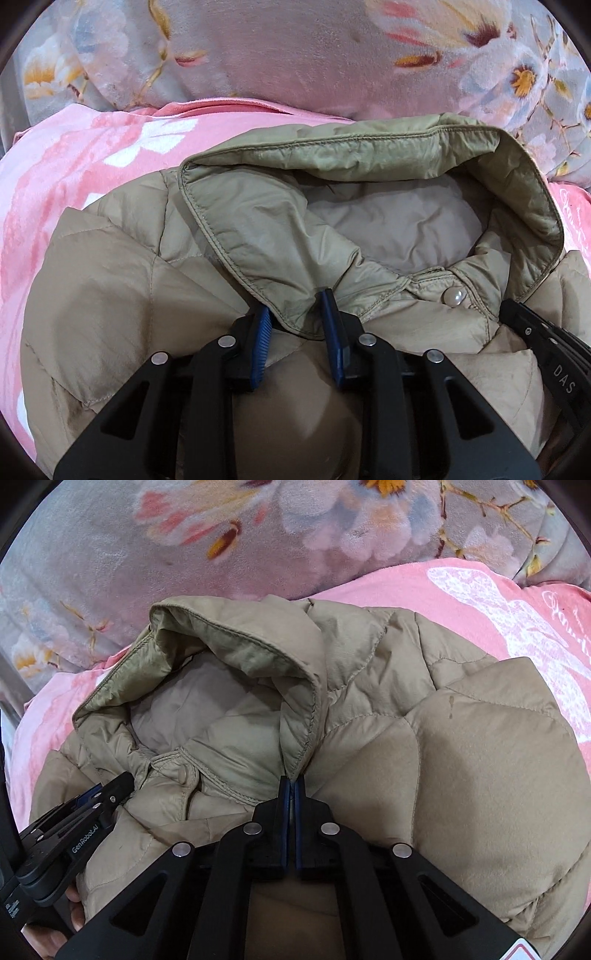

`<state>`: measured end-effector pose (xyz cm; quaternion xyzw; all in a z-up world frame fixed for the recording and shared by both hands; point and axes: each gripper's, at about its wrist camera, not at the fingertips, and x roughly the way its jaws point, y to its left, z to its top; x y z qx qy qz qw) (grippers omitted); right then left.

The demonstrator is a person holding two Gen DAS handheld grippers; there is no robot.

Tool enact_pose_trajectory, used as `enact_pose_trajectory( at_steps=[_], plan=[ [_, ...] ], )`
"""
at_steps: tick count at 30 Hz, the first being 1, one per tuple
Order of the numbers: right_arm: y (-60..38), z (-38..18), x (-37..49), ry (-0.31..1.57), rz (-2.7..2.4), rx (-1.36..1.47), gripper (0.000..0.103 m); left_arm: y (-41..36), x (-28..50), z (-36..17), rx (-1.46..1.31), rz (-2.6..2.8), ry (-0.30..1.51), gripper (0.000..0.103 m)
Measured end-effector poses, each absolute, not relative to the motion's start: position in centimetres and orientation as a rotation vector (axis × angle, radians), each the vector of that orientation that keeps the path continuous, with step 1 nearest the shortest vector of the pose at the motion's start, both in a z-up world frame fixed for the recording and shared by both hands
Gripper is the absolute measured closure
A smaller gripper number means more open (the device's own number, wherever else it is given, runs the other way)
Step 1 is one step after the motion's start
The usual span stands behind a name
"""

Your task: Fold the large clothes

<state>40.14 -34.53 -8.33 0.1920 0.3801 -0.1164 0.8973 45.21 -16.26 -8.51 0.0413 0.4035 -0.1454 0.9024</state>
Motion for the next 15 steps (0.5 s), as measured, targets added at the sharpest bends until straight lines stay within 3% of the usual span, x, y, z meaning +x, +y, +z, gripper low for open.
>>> enact_pose_trajectory(
  at_steps=[6, 12, 15],
  plan=[
    [-34.9, -5.0, 36.3, 0.840, -0.264, 0.330, 0.100, -11.8, 44.2, -5.7, 0.021, -0.409, 0.848, 0.075],
    [-37.0, 3.5, 38.4, 0.587, -0.242, 0.402, 0.090, -11.0, 47.4, 2.7, -0.009, -0.315, 0.708, 0.075],
    [-37.6, 4.1, 42.7, 0.538, -0.224, 0.460, 0.090, -13.1, 51.4, 4.0, -0.095, -0.318, 0.757, 0.066]
  ],
)
